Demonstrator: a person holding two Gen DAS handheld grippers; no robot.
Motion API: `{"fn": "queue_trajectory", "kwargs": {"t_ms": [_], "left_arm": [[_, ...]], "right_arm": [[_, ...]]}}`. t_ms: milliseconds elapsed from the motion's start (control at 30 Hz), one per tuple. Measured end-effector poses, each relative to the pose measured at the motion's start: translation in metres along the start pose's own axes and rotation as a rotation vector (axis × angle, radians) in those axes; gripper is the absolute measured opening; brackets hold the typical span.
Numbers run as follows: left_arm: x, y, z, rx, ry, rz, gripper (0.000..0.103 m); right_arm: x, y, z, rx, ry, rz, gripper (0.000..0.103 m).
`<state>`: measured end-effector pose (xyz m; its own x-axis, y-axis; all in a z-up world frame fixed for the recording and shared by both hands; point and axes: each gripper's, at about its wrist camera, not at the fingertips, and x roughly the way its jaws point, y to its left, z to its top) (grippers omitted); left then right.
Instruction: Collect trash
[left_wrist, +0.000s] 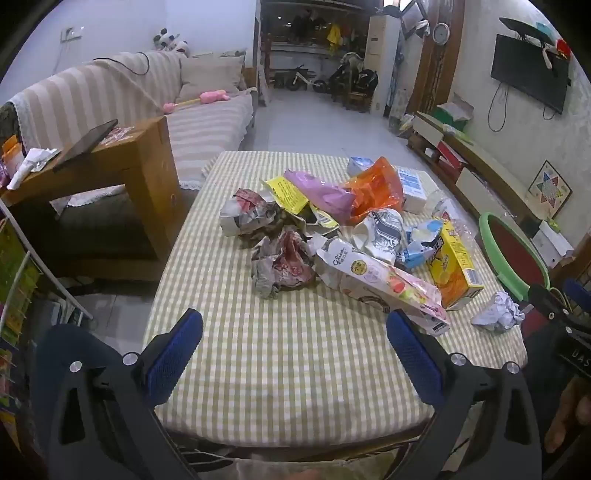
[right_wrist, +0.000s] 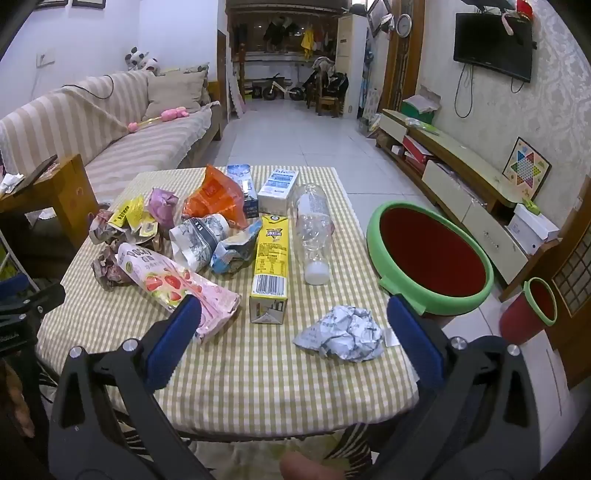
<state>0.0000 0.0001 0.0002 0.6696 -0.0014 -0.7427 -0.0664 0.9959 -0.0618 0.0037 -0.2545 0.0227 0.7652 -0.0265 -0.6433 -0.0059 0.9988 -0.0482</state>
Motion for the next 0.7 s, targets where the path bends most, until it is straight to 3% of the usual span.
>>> {"fn": "queue_trajectory", "kwargs": {"t_ms": [300,700], "left_arm": [[-0.0047,-0.0016,0.0016,0.003,-0.026,-0.002,0.095],[-0.0050,-0.0071,-0.0004,0.037,-0.036,-0.063,0.095]], "right_arm": [[-0.0008,-0.0015,0.0003,0.011,0.003,0.010,0.099],[-0.0007,0.0005,0.0006,0.016,-0.008,0.005,0.099]]}}
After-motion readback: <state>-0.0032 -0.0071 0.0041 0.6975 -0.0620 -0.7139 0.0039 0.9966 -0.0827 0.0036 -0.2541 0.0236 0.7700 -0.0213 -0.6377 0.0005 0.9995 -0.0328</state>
